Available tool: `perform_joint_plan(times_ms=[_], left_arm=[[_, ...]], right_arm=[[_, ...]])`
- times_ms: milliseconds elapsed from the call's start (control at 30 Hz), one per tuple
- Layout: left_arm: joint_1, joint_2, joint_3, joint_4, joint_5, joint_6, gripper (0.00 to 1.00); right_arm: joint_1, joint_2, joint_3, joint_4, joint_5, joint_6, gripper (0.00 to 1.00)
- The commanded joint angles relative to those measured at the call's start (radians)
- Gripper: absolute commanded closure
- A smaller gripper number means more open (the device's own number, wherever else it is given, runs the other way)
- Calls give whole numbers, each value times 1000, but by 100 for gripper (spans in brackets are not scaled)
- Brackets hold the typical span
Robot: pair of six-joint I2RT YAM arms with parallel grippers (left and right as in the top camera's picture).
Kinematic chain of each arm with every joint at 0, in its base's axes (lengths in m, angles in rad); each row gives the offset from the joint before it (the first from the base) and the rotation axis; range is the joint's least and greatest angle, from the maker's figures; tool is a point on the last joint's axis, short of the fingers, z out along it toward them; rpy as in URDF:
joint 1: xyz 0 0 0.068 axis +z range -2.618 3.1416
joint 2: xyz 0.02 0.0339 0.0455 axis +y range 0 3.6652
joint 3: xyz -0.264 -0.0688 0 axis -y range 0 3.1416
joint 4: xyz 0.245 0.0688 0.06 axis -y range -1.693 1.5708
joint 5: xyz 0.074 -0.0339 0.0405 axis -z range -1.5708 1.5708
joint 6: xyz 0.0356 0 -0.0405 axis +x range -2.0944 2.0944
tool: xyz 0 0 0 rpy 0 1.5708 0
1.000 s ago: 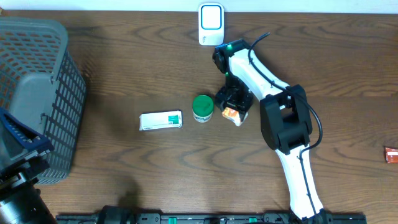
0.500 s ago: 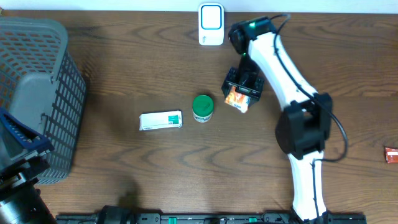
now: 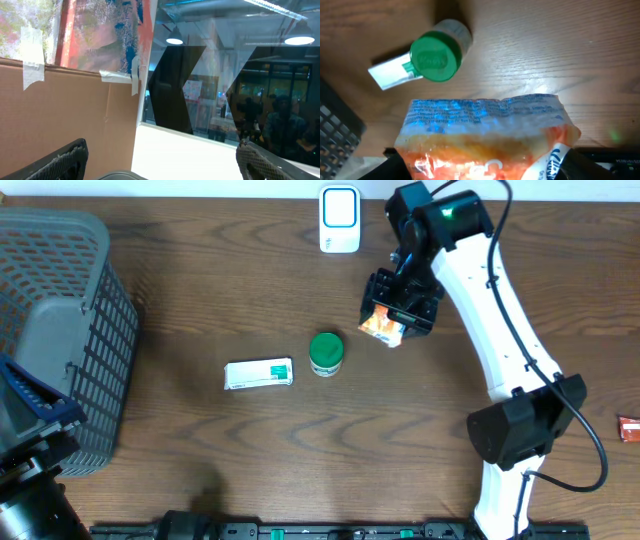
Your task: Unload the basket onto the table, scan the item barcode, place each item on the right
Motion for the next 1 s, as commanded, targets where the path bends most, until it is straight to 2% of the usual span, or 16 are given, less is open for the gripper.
perform_joint_plan(times_ms=[0,100,267,300,367,467,567,733,967], left_arm=[[5,-3,12,4,-8,9,5],[5,-3,12,4,-8,9,5],[5,-3,12,4,-8,9,5],[5,-3,12,4,-8,9,5],[5,-3,12,4,-8,9,5],[5,-3,12,3,-8,9,5],[5,-3,12,4,-8,8,5],[5,-3,12,4,-8,9,5],[5,-3,12,3,-8,9,5]], right_arm=[[25,-7,14,-2,-53,-49,29],[28,-6,14,1,-68,-74,27],[28,-6,14,50,84,-77,30],[28,-6,14,60,102,-92,27],[32,-6,14,78,123,-131,4],[37,-5,5,81,193,-148,1],[37,-4,-51,69,246,-44,1],[48,-4,-274,162,323,269,1],[71,-4,-547,478,223,407,1]])
